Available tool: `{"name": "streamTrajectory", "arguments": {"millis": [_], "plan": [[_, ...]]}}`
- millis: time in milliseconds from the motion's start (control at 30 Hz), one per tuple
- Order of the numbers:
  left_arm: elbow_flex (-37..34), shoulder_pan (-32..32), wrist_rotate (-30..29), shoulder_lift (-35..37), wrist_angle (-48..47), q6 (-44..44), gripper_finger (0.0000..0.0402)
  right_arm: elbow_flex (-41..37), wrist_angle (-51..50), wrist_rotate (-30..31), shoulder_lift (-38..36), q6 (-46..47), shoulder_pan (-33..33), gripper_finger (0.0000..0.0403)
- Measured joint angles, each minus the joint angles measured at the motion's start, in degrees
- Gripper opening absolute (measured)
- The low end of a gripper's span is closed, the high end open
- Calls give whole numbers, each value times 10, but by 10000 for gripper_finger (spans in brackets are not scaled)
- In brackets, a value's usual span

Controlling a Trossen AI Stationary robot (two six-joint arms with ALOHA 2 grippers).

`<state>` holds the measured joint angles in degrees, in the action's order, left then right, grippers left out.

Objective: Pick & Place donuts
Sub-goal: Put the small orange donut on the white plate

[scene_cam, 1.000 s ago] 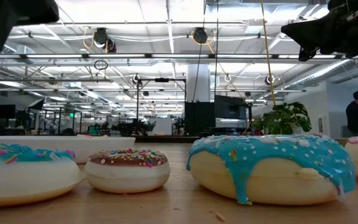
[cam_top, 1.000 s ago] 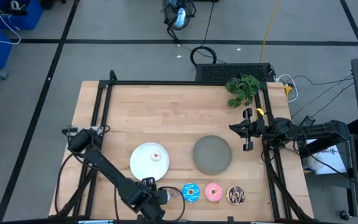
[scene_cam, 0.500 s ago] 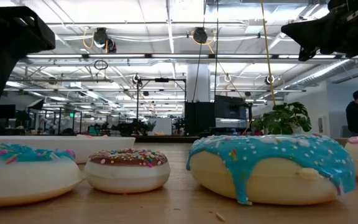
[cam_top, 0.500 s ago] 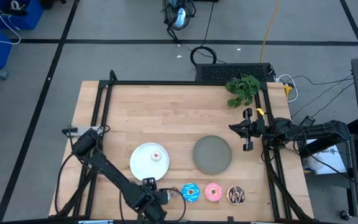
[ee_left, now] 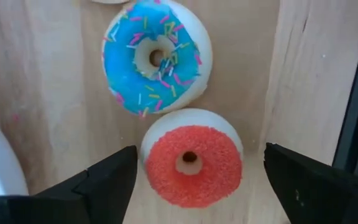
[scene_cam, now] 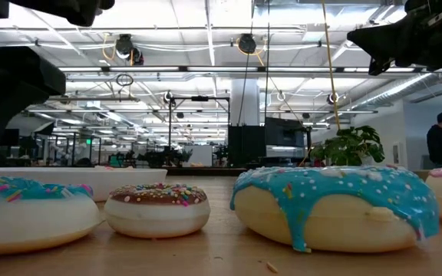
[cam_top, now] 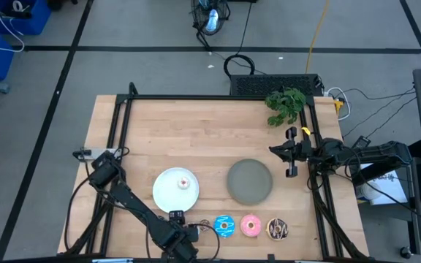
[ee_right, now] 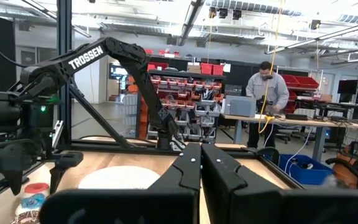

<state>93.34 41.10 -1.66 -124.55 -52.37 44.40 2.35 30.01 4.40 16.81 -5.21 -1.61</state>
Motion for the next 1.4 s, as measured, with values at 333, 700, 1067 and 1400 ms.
{"name": "streamTrajectory", "arguments": {"millis": [333,700,1067,1400], "plan": [[0,-1,-17,0,-1,-15,261,0,0,0,0,0,0,0],[0,-4,11,0,-22,-20,167,0,0,0,0,0,0,0],[0,-19,31,69,-58,-21,161,0,2,0,0,0,0,0],[0,-51,-63,241,-195,44,173,0,2,0,0,0,0,0]]}}
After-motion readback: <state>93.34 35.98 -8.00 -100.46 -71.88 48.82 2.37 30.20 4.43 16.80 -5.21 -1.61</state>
